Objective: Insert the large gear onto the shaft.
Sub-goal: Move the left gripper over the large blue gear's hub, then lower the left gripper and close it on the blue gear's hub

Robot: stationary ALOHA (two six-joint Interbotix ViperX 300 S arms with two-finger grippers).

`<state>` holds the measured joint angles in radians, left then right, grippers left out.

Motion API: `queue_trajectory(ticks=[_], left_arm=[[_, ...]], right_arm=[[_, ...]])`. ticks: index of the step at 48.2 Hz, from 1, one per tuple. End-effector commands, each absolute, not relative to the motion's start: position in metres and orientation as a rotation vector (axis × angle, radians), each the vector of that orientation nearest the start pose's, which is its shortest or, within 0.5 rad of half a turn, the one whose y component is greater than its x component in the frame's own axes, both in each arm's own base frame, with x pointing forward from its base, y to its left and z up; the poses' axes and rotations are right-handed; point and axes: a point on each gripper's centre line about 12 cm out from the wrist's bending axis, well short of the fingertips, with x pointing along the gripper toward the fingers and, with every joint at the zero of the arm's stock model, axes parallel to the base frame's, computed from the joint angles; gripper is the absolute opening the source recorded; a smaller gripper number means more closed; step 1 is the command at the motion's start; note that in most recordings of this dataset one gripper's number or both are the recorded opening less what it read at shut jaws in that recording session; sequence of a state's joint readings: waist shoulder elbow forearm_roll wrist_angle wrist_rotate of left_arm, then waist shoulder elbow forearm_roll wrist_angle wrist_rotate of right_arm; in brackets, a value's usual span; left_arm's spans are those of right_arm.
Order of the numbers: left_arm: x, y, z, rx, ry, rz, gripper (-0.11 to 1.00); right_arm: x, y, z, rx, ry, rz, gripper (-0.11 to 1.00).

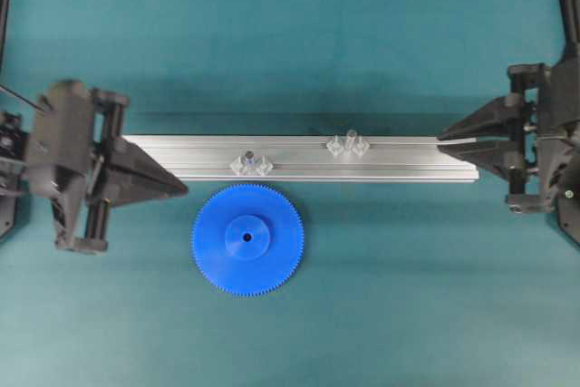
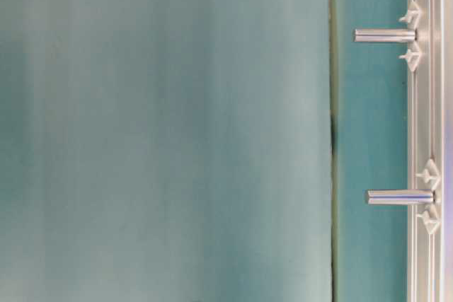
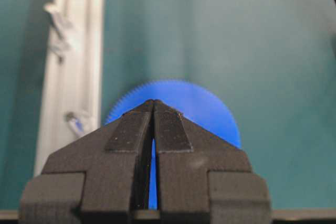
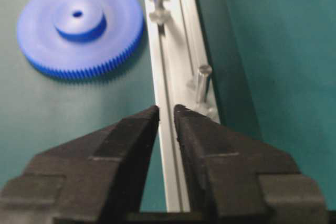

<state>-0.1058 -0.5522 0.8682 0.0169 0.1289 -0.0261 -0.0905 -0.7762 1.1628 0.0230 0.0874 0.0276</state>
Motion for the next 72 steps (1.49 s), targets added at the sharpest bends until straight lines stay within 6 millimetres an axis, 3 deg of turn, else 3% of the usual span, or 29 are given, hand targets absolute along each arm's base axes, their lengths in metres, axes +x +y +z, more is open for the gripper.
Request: queue_trajectory(ticks=[1,7,12,16,24,27,52,72], left_arm=[[0.294,-0.037,0.277,0.018,0.426,-0.12,-0.01],[0.307,-0.04,0.272,-0.004,0.46,-0.119,0.02],[0.317,-0.042,0.269,-0.023,0.495,-0.112,0.11],[0.323,-0.045,0.267,-0.015,0.521,-0.118,0.28],[0.332,-0.051,0.26,-0.008,0.562,-0.132,0.78],[0.336,-0.052,0.257,-0.006,0.587,-0.131,0.88],[0.376,-0.058,0.223,0.007,0.852,-0.109,0.93],[0.394,-0.06,0.173,0.0,1.043,-0.082,0.93]], right_arm=[[0.221,-0.021,0.221,0.079,0.465,-0.103,0.39],[0.222,-0.021,0.219,0.083,0.477,-0.104,0.53],[0.222,-0.021,0.219,0.082,0.478,-0.104,0.61],[0.222,-0.021,0.218,0.084,0.481,-0.106,0.61],[0.223,-0.021,0.213,0.085,0.509,-0.108,0.62],[0.224,-0.022,0.213,0.088,0.515,-0.111,0.62],[0.224,-0.024,0.204,0.088,0.564,-0.12,0.63],[0.223,-0.034,0.201,0.096,0.584,-0.162,0.63]])
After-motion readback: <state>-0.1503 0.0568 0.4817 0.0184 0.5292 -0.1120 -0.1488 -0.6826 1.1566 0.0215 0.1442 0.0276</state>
